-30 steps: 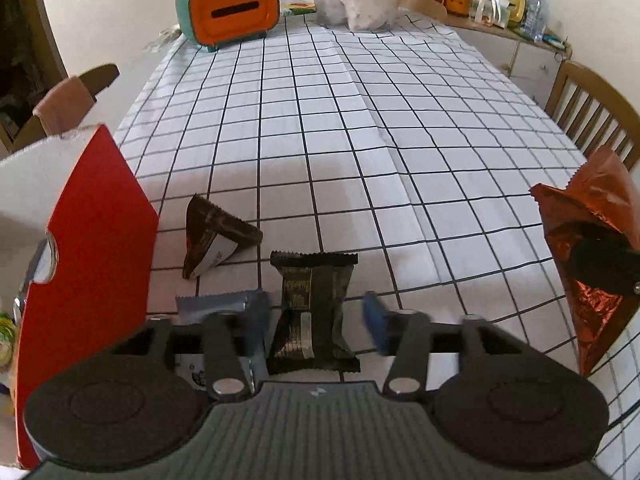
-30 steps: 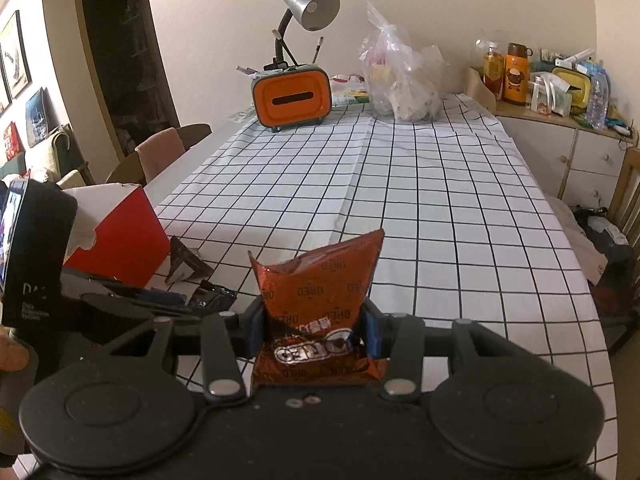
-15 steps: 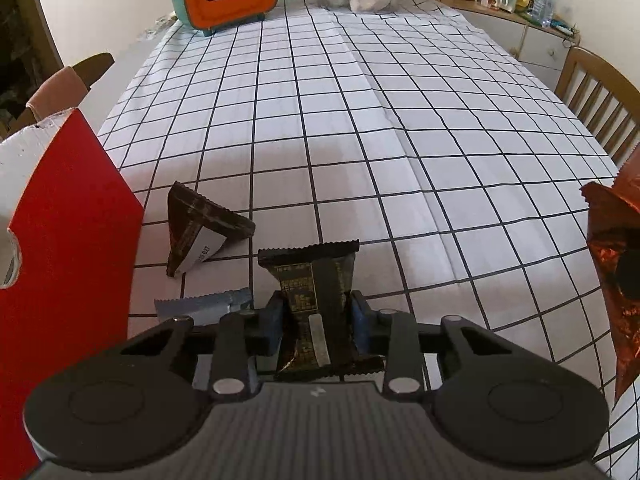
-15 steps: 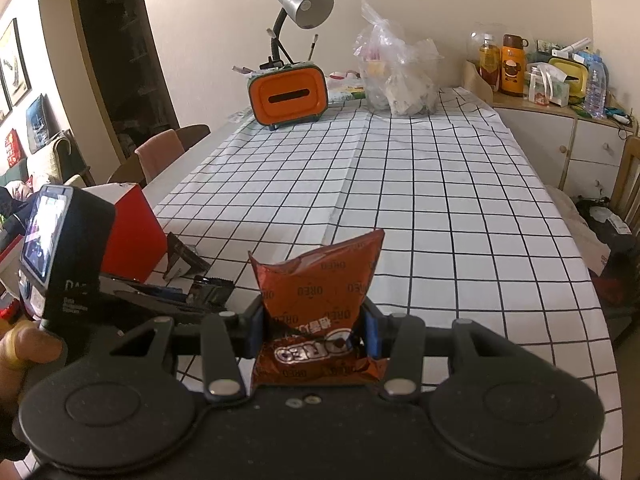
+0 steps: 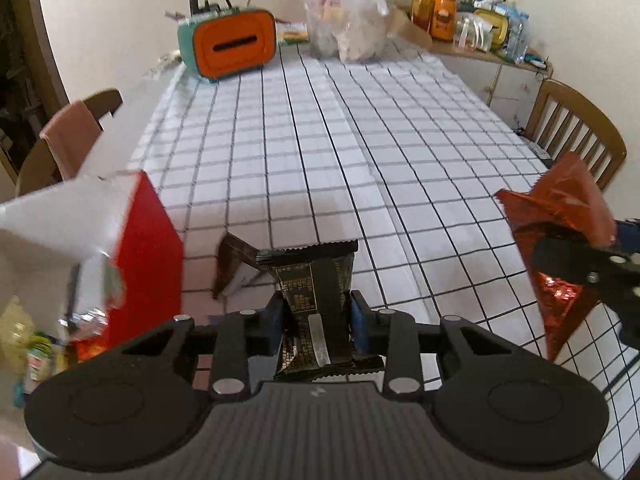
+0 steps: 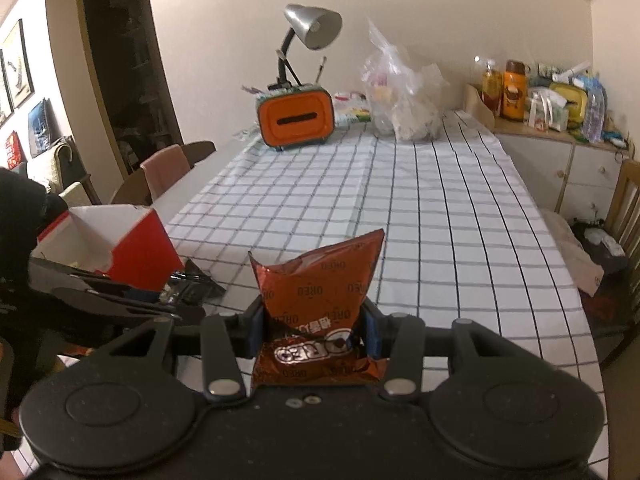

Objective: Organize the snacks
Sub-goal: 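Carry the chocolate packet with the left gripper over the box while the right gripper carries the Oreo bag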

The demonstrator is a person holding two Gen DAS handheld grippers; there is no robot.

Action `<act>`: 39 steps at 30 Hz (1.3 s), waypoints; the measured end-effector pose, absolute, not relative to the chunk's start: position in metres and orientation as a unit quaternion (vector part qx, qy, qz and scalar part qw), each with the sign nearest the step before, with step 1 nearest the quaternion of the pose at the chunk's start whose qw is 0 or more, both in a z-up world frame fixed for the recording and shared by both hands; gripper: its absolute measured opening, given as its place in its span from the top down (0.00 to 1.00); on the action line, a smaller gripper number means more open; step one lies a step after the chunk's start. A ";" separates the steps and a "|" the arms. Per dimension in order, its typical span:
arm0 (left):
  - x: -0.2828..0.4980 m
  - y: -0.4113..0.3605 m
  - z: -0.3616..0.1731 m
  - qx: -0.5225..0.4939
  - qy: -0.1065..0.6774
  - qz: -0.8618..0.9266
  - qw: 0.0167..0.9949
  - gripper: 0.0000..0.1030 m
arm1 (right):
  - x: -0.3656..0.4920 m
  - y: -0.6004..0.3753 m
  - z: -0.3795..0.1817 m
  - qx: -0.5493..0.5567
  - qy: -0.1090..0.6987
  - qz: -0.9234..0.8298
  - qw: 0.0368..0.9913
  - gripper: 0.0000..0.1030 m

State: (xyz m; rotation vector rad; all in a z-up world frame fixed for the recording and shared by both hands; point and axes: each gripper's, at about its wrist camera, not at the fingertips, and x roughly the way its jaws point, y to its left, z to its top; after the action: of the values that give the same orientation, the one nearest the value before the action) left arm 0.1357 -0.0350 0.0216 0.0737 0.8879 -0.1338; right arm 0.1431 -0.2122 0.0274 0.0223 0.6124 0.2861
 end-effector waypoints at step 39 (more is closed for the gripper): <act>0.139 0.215 0.051 0.058 0.451 0.102 0.885 0.69 | 0.205 0.076 0.042 -0.090 0.336 0.276 0.896 0.56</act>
State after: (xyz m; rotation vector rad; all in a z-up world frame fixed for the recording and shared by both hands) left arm 0.1393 0.2147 0.0507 0.1203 0.9373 0.2121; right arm 0.2047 0.0759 0.0423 -0.1873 0.6955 0.5724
